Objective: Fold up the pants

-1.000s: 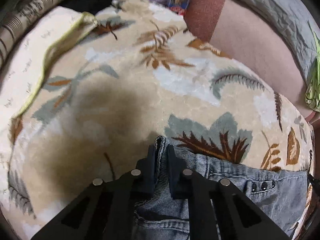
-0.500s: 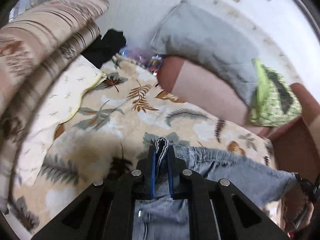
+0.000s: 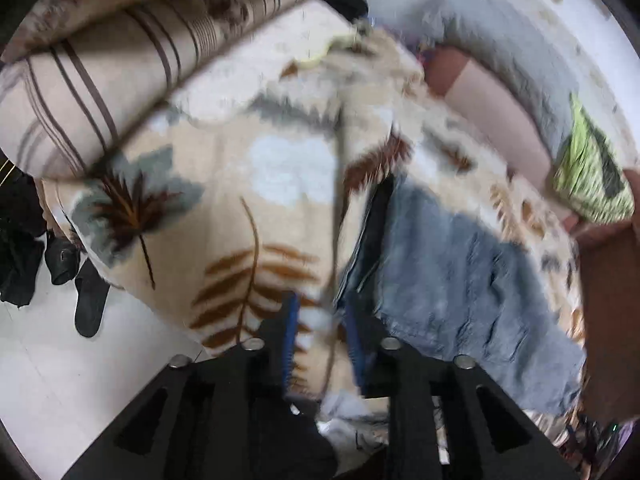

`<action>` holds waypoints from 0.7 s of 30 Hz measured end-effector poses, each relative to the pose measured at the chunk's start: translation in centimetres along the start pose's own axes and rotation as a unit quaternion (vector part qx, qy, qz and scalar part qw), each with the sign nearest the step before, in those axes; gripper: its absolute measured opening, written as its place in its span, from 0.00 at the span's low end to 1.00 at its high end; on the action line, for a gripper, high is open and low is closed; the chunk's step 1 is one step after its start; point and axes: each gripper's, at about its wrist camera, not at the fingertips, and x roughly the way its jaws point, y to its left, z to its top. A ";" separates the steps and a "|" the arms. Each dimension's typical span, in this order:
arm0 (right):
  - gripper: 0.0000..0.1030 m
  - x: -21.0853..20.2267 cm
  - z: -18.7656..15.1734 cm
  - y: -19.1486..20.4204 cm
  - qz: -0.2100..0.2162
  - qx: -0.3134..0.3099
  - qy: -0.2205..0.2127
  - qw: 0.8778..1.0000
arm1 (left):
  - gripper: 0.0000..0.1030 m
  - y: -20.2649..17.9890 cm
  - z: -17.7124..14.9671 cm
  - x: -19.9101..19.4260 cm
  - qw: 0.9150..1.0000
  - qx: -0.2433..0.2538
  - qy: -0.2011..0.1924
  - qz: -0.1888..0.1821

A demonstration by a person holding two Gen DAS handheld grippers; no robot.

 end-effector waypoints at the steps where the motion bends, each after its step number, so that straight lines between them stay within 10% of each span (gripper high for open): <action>1: 0.68 -0.5 0.3 0.2 0.003 0.003 -0.008 1.000 | 0.40 -0.8 0.3 -0.7 1.000 0.010 -0.014 -0.001; 5: 0.70 -0.5 2.2 3.5 0.021 -0.025 -0.003 0.999 | 0.64 -6.5 0.1 -1.7 0.996 0.067 -0.046 -0.036; 16: 0.70 5.3 1.9 5.6 -0.030 -0.072 0.071 0.994 | 0.64 -10.3 -4.3 7.5 0.992 0.118 0.042 0.008; 17: 0.64 6.0 2.0 5.8 -0.021 -0.090 0.087 0.992 | 0.65 -10.2 -4.2 7.4 0.992 0.119 0.040 0.006; 18: 0.28 6.4 2.3 6.3 -0.017 -0.107 0.099 0.989 | 0.65 -10.3 -4.2 7.4 0.992 0.120 0.042 0.006; 21: 0.17 5.4 4.3 9.5 -0.018 -0.171 0.089 0.981 | 0.67 -10.2 -3.9 7.2 0.991 0.126 0.045 0.008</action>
